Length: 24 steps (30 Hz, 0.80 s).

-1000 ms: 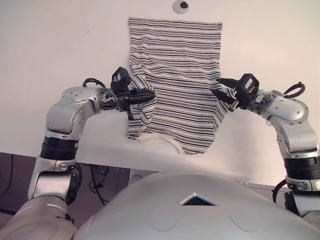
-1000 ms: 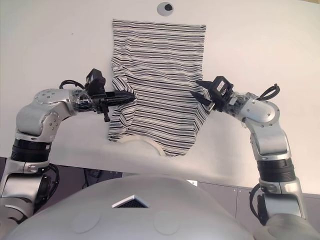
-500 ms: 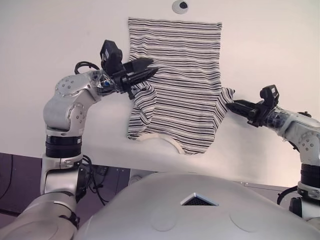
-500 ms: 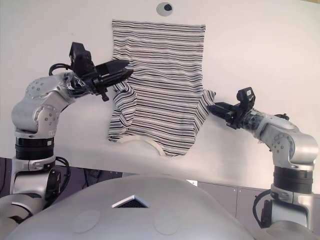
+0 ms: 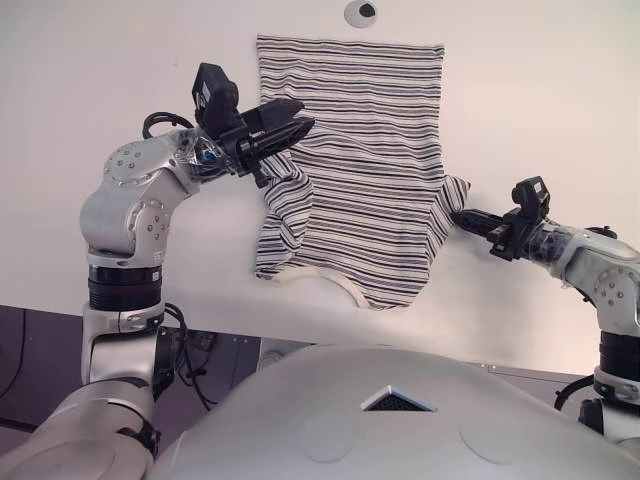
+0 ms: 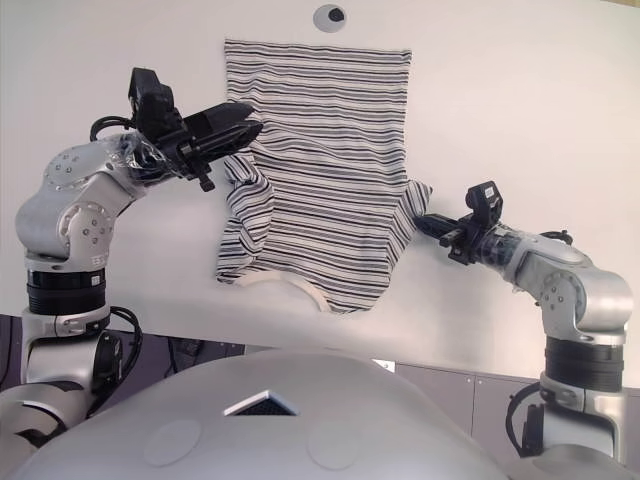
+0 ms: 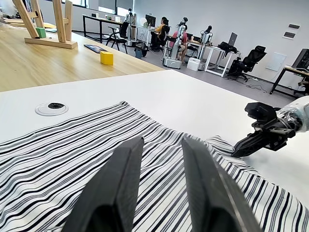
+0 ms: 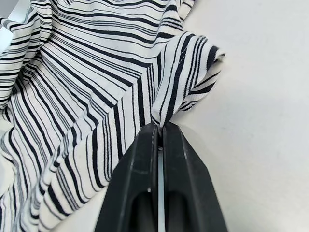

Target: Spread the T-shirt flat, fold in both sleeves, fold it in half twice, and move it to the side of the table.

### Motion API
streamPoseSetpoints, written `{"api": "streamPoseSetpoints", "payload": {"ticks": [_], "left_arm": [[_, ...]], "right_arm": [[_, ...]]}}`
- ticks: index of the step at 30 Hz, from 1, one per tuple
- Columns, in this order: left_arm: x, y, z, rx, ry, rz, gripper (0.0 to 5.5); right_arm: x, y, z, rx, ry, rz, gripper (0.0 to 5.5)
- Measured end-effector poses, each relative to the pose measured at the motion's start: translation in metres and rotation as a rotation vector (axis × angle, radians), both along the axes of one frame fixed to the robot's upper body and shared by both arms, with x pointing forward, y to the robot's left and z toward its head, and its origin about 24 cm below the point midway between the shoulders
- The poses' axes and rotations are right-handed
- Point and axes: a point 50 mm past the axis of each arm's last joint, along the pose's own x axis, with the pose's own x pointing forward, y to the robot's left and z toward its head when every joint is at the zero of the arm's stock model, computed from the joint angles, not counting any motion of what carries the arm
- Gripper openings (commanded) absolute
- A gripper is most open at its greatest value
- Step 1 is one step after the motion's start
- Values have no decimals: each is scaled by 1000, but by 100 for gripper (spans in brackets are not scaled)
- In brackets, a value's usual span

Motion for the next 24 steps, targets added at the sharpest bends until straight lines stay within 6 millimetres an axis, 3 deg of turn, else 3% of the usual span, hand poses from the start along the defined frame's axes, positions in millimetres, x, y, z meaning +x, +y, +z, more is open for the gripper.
{"api": "streamPoseSetpoints", "payload": {"ticks": [2, 6, 11, 16, 21, 24], "left_arm": [[0, 1, 0, 3, 1, 2, 143], [0, 2, -1, 3, 6, 4, 143], [2, 2, -3, 4, 18, 2, 143], [5, 1, -3, 5, 23, -10, 143], [6, -2, -4, 5, 28, -26, 143], [6, -1, -6, 6, 37, -22, 143]], "right_arm": [[2, 0, 5, 31, -5, 3, 1], [7, 10, 35, 71, -53, 90, 1], [18, 35, 44, 85, -64, 151, 1], [37, 70, 43, 209, -77, 136, 1], [42, 80, 24, 151, -12, 97, 1], [44, 82, 21, 155, -13, 76, 47]]}}
